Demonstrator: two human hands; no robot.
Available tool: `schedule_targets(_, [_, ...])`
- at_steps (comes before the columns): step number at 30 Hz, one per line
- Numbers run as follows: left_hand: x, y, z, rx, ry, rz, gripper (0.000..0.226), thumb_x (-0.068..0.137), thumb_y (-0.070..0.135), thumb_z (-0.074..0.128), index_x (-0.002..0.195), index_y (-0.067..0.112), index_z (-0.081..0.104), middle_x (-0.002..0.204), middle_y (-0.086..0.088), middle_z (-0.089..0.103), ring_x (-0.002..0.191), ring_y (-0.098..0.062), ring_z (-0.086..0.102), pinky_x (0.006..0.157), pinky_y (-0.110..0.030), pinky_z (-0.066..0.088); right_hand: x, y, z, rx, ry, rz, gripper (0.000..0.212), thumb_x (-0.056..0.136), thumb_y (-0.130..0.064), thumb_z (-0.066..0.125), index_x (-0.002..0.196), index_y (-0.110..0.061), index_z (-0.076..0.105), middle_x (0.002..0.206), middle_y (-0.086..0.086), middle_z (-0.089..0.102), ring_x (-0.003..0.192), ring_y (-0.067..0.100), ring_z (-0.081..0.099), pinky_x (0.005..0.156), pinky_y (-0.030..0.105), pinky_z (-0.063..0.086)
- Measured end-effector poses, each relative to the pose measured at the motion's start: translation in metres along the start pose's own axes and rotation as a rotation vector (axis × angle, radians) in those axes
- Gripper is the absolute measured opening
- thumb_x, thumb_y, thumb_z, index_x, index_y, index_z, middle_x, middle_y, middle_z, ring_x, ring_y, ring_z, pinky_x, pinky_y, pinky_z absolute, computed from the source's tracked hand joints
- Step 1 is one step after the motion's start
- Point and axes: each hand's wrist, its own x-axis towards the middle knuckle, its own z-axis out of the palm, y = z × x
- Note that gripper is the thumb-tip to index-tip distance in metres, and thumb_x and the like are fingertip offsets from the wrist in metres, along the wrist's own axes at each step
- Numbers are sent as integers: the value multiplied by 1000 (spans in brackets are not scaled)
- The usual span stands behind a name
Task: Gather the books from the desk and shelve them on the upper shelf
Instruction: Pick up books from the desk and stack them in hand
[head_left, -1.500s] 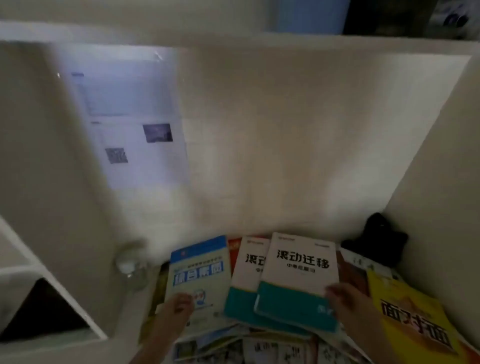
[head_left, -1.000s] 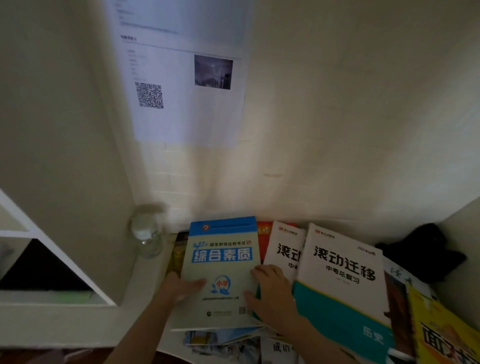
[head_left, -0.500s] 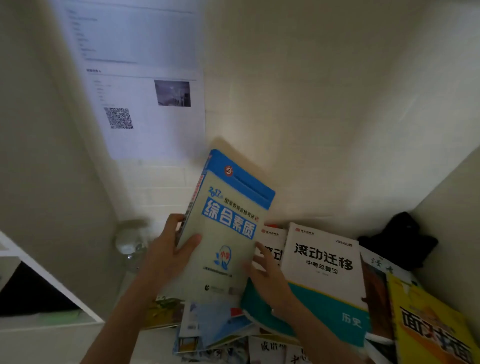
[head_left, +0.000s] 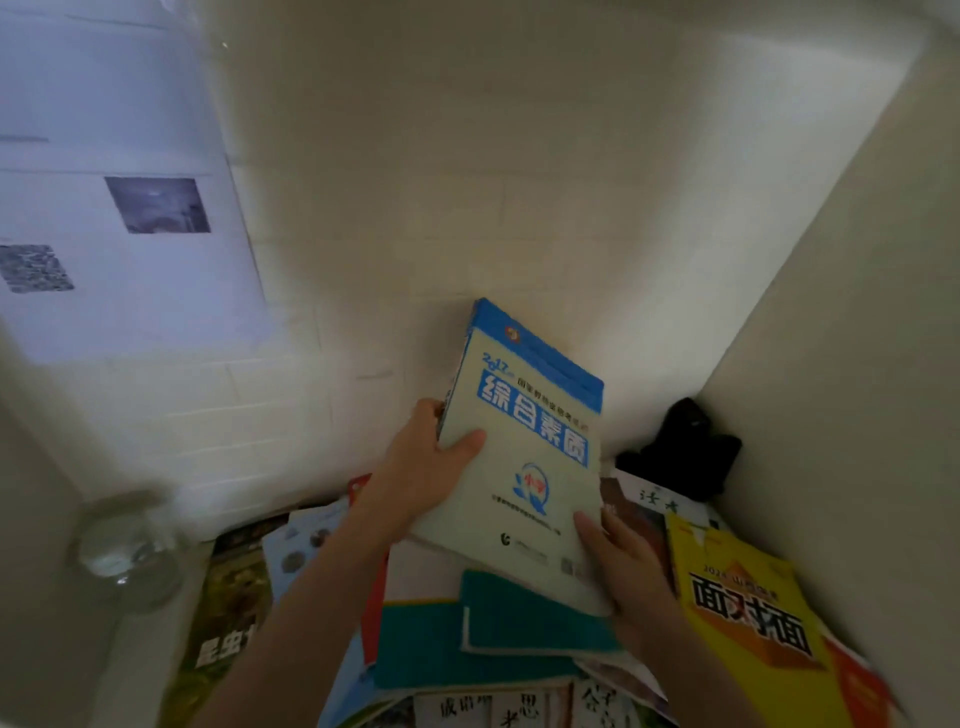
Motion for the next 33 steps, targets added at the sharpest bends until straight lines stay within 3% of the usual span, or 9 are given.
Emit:
schedule_targets(3, [8, -39, 48, -132, -47, -132, 21, 89, 33, 65, 102, 23, 52, 94, 7, 65, 82, -13, 66, 72, -33, 56, 10, -8, -42, -497, 186, -81, 19, 94, -23, 59, 112, -18, 64, 99, 5, 75, 82, 23, 73, 72, 43, 61])
schedule_targets(5, [8, -68, 74, -132, -73, -217, 15, 90, 29, 64, 95, 26, 50, 92, 7, 64, 78, -9, 64, 66, -28, 53, 21, 4, -56, -693, 199, -71, 18, 96, -18, 57, 111, -15, 64, 103, 4, 73, 78, 12, 70, 64, 26, 58])
schedule_targets(8, [8, -116, 98, 27, -61, -299, 34, 84, 42, 65, 107, 22, 50, 107, -1, 64, 95, -19, 64, 83, -39, 54, 38, 32, -72, -845, 170, -4, 21, 95, -19, 58, 115, -15, 64, 111, 4, 71, 78, 5, 63, 59, 13, 48])
schedule_targets(11, [9, -136, 105, 192, -41, -352, 50, 83, 52, 60, 124, 24, 49, 123, -3, 49, 117, -27, 50, 101, -43, 41, 48, 46, -83, -825, 178, 64, 27, 90, -21, 65, 116, -13, 65, 111, 4, 71, 78, 5, 65, 55, 11, 48])
schedule_targets(17, [7, -125, 111, 19, -119, -388, 33, 87, 27, 67, 115, 21, 51, 110, 3, 65, 93, -15, 64, 75, -27, 51, 71, 56, -97, -603, 226, 230, 37, 83, -35, 72, 106, -7, 68, 98, 8, 74, 84, 24, 71, 76, 41, 60])
schedule_targets(21, [6, -118, 113, -207, -105, -498, 29, 83, 16, 72, 109, 7, 65, 108, -10, 70, 90, -22, 68, 70, -31, 57, 70, 50, -90, -660, 243, 154, 24, 89, -22, 68, 103, -3, 66, 94, 10, 71, 73, 17, 67, 54, 25, 52])
schedule_targets(23, [4, -117, 107, -210, -72, -449, 28, 83, 18, 72, 109, 10, 63, 109, -9, 70, 90, -21, 69, 73, -34, 59, 74, 40, -85, -665, 239, 55, 19, 87, -15, 69, 102, -4, 66, 97, 11, 71, 74, 19, 68, 58, 31, 56])
schedule_targets(29, [-9, -140, 50, 12, -80, -397, 38, 82, 27, 73, 112, 15, 53, 112, -4, 67, 94, -19, 67, 83, -38, 58, 68, 45, -35, -760, 66, 88, 19, 87, -9, 68, 106, -8, 69, 105, 6, 71, 95, 25, 69, 81, 37, 58])
schedule_targets(33, [-12, -166, 37, 307, -115, -351, 46, 77, 50, 72, 108, 24, 51, 126, -3, 56, 110, -18, 55, 93, -35, 51, 59, 64, -30, -759, 128, 125, 24, 88, -12, 67, 112, -11, 65, 95, 0, 70, 79, 13, 68, 59, 24, 55])
